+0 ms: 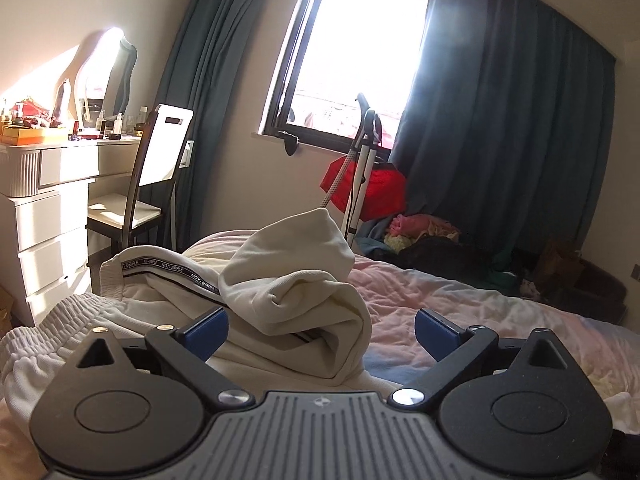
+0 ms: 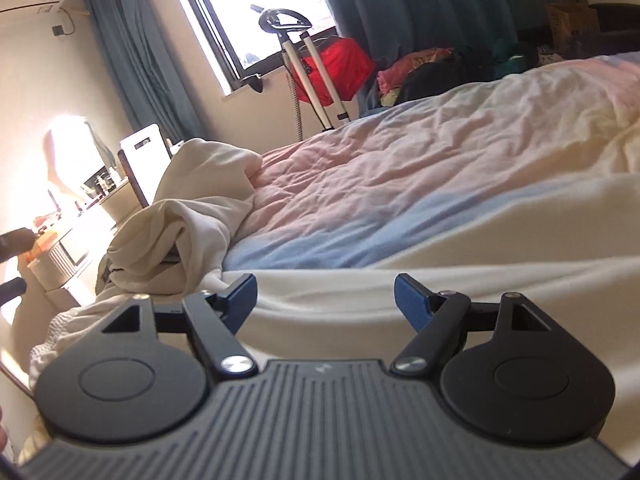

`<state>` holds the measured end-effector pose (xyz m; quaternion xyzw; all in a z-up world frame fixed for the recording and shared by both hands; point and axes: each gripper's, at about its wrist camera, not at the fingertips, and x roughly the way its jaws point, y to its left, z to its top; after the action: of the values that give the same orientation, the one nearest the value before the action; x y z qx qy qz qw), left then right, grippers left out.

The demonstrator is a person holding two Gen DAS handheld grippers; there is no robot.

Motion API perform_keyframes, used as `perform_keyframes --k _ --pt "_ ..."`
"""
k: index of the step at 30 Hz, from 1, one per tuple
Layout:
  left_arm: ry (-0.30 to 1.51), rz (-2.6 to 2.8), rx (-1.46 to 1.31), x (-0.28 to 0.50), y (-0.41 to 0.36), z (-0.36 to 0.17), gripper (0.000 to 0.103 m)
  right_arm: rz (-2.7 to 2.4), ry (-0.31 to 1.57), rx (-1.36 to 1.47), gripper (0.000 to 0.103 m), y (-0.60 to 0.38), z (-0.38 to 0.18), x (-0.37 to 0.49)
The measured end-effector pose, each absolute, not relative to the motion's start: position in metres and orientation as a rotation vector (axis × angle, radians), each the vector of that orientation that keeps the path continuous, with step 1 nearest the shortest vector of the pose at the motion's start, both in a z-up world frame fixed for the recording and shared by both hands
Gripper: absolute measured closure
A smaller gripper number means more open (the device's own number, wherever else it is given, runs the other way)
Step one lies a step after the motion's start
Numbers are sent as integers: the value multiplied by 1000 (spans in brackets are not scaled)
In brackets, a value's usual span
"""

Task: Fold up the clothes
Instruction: 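Open the left tool and withdraw from the folded fabric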

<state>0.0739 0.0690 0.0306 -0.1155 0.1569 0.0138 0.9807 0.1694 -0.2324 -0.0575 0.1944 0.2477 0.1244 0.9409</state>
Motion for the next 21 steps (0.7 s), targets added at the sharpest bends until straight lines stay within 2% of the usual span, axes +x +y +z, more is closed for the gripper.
perform_keyframes --k 12,13,15,17,18,19,21 --pt "427 95 -390 118 113 -28 2 346 558 435 26 -104 -37 423" --pt "433 89 -386 121 112 -32 3 331 564 447 32 -98 -40 436" --pt "437 79 -373 125 110 -37 3 339 579 487 36 -92 -46 454" --pt "436 76 -366 127 109 -42 3 381 601 527 49 -86 -53 469" --pt "436 81 -366 128 109 -44 3 400 611 511 63 -80 -54 471" --pt "435 92 -366 129 110 -46 4 418 622 477 83 -73 -53 471" --pt "440 110 -369 131 110 -48 4 453 643 407 93 -59 -52 471"
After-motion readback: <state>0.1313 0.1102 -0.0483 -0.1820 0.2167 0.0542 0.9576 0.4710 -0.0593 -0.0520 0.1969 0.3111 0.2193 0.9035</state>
